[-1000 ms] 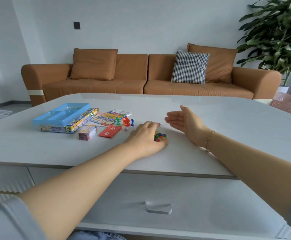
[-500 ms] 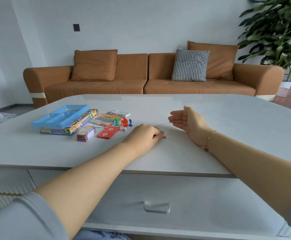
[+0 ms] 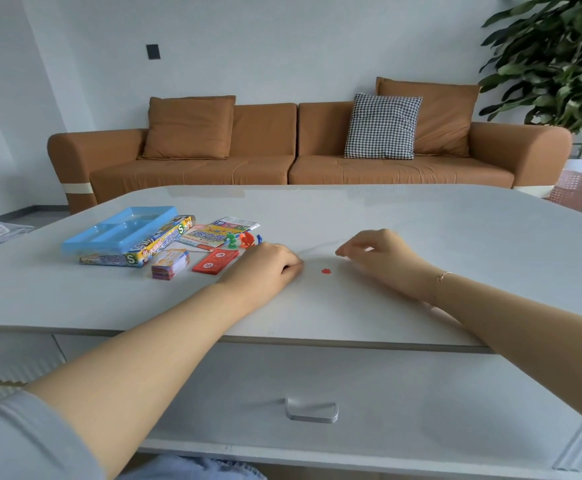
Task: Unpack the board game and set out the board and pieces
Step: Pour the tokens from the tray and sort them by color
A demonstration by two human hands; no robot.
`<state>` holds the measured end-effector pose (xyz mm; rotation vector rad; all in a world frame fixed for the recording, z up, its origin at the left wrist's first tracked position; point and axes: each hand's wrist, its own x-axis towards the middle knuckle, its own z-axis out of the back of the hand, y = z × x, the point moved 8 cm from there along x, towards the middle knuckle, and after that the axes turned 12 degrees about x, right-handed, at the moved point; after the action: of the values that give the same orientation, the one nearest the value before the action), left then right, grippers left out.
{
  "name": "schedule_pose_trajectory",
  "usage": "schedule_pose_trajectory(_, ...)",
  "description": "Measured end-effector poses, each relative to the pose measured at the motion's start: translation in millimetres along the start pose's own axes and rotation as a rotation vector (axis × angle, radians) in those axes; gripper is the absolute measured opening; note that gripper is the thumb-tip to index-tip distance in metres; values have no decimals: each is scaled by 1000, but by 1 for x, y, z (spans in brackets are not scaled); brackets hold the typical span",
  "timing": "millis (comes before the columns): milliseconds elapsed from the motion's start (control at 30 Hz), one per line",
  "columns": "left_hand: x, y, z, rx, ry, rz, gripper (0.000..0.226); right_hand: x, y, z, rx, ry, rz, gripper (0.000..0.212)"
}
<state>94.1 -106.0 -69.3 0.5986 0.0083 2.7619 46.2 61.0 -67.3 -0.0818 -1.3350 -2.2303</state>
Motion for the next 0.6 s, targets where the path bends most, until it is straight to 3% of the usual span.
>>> schedule_pose_trajectory(67, -2, 3, 2, 3, -14, -14, 39, -10, 9, -5, -210, 99, 142, 18)
schedule_pose_trajectory(233, -4, 2, 7, 8, -52, -38, 33, -19, 20, -12, -249, 142, 282, 22)
schedule_pose_trajectory(600, -11, 31, 36, -110, -245, 130, 33, -6, 43, -52, -278, 188, 329, 20)
